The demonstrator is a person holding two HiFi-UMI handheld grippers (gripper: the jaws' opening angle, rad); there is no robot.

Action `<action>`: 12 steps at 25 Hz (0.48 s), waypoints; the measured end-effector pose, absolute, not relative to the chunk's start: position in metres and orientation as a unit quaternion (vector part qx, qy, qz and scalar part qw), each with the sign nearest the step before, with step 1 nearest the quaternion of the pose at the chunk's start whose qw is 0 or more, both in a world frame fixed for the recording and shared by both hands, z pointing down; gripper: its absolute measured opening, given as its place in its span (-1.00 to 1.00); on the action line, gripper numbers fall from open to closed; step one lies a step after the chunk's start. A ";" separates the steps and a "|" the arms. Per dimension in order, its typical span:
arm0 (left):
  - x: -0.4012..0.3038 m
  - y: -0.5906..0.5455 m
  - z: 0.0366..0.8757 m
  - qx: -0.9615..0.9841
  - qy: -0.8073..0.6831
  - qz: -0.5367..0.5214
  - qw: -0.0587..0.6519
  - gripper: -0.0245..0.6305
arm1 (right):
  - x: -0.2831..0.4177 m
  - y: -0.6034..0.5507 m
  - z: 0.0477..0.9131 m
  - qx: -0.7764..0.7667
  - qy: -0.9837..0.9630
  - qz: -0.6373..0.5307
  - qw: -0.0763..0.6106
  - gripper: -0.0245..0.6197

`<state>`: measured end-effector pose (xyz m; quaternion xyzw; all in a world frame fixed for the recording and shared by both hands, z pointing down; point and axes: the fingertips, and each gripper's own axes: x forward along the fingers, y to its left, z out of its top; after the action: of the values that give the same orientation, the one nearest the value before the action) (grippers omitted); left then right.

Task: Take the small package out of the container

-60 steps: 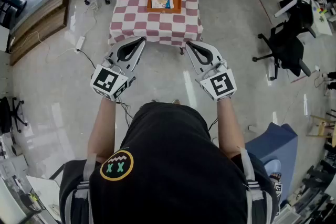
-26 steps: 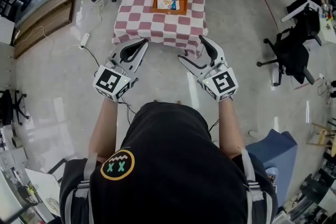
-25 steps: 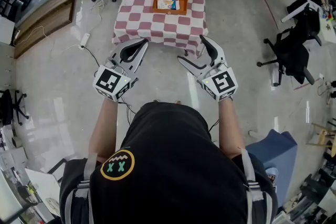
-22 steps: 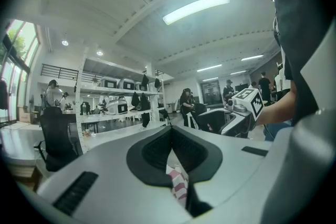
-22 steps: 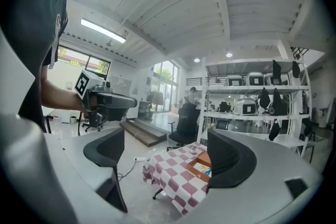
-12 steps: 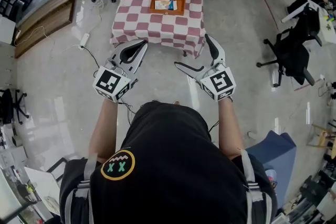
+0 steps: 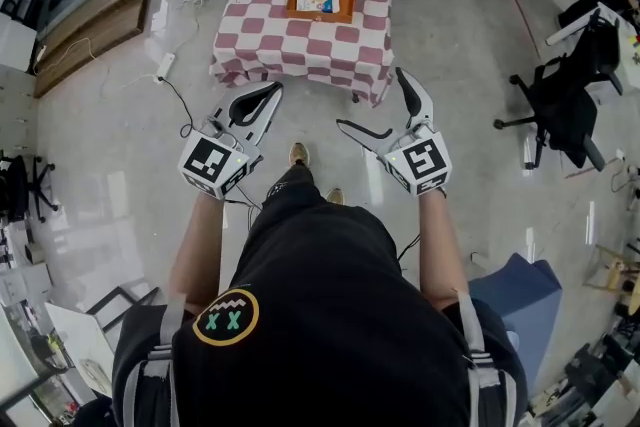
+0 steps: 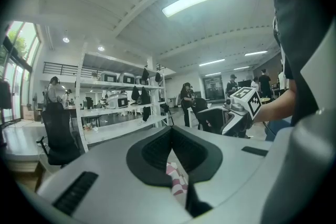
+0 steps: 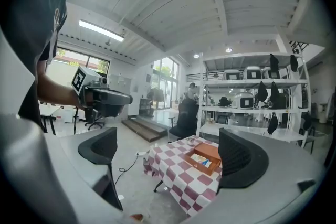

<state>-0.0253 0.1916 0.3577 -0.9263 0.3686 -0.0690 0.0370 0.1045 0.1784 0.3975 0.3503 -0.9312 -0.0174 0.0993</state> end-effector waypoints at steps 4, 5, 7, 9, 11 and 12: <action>-0.022 0.175 0.363 -0.929 0.363 -0.070 0.036 -0.87 | 0.106 0.164 0.407 0.353 -0.930 -0.010 0.104 0.92; -0.021 0.170 0.365 -0.930 0.360 -0.069 0.035 -0.87 | 0.106 0.159 0.410 0.355 -0.929 -0.008 0.105 0.92; -0.021 0.157 0.371 -0.932 0.354 -0.067 0.035 -0.87 | 0.107 0.147 0.417 0.359 -0.927 -0.007 0.111 0.92; -0.021 0.139 0.375 -0.935 0.348 -0.064 0.036 -0.87 | 0.107 0.130 0.422 0.365 -0.923 -0.006 0.117 0.92; -0.021 0.119 0.375 -0.937 0.341 -0.061 0.036 -0.87 | 0.107 0.111 0.425 0.371 -0.921 -0.003 0.121 0.92; -0.022 0.109 0.374 -0.939 0.338 -0.057 0.037 -0.87 | 0.105 0.100 0.426 0.373 -0.920 -0.001 0.121 0.92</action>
<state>-0.0219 0.1085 0.3743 -0.9387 0.3378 -0.0573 0.0374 0.1053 0.0999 0.4259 0.3729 -0.9200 -0.0013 0.1210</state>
